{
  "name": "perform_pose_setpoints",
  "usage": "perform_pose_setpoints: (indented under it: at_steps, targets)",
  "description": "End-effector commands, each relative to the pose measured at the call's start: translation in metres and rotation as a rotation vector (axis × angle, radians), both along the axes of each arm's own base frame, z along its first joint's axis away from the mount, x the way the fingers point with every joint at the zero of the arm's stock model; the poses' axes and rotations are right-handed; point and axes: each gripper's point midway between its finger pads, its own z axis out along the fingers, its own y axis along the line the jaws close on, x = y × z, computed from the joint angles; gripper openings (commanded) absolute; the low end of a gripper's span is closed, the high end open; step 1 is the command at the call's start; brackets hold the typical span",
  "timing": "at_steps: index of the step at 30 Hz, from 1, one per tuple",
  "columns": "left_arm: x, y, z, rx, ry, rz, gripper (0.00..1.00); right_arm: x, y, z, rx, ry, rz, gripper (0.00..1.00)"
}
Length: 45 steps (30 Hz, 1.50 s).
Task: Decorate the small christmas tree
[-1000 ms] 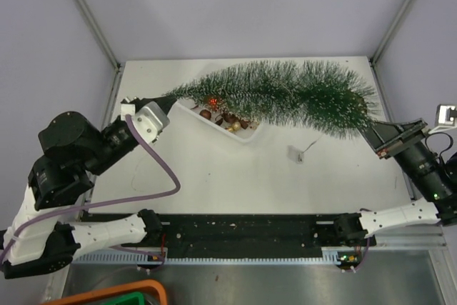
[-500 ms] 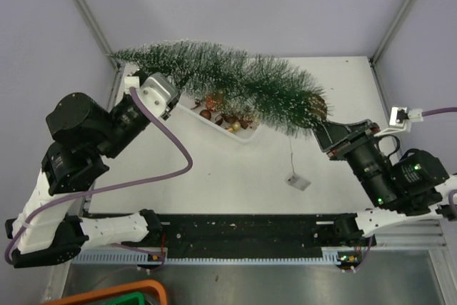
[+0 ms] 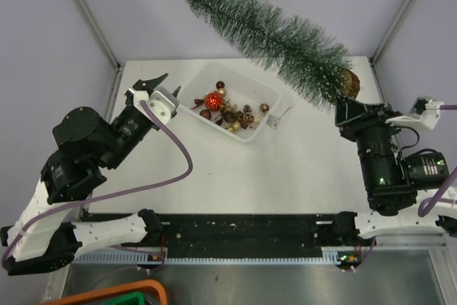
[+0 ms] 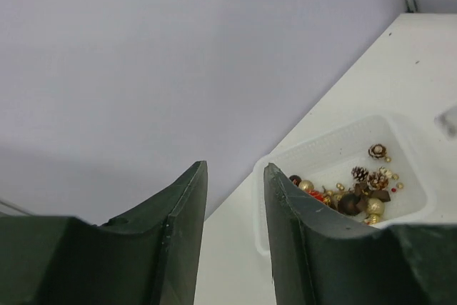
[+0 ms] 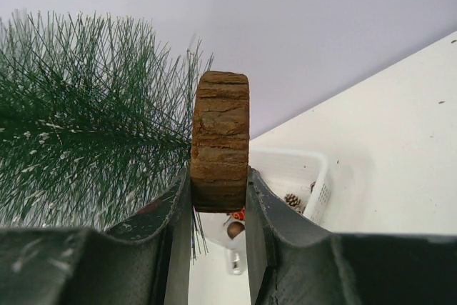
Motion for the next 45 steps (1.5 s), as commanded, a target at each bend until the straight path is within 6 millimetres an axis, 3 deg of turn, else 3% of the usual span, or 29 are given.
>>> perform_pose_setpoints:
  at_steps: [1,6,10,12,14,15,19,23,30,37,40,45]
  targets:
    - [0.000,0.014,-0.014,0.114,0.031,0.045,0.43,0.003,-0.006,0.024,0.014,-0.050,-0.021,0.00]
    - [-0.005,0.020,0.003,0.164,-0.022,0.034,0.28,0.006,0.017,0.022,-0.106,-0.044,-0.044,0.00]
    - [0.005,0.038,0.028,0.114,-0.111,0.162,0.21,0.006,0.014,0.019,-0.098,-0.040,-0.046,0.00]
    - [0.005,0.051,0.041,0.026,-0.147,0.216,0.26,0.005,0.011,0.021,-0.075,-0.040,-0.024,0.00]
    - [0.001,0.061,0.052,-0.075,-0.146,0.233,0.44,0.003,0.010,0.023,-0.052,-0.042,0.006,0.00]
    - [-0.001,0.064,0.054,-0.109,-0.129,0.235,0.49,0.003,0.007,0.022,-0.054,-0.039,0.009,0.00]
    - [-0.010,0.063,0.046,-0.090,-0.070,0.170,0.55,0.001,-0.002,0.020,-0.021,-0.028,0.043,0.00]
    - [-0.015,0.054,0.015,0.070,-0.056,0.104,0.57,-0.003,-0.008,0.020,0.059,-0.028,0.087,0.00]
    - [-0.018,0.049,-0.013,0.248,-0.108,0.064,0.66,-0.007,-0.017,0.021,0.127,-0.027,0.146,0.00]
    - [-0.012,0.046,-0.005,0.305,-0.265,0.096,0.78,-0.009,-0.016,0.020,0.125,-0.026,0.179,0.00]
    - [-0.010,0.040,-0.014,0.382,-0.306,0.085,0.85,-0.011,-0.014,0.022,0.130,-0.031,0.196,0.00]
    - [-0.003,0.037,0.001,0.279,-0.265,0.116,0.90,-0.012,-0.015,0.024,0.139,-0.038,0.215,0.00]
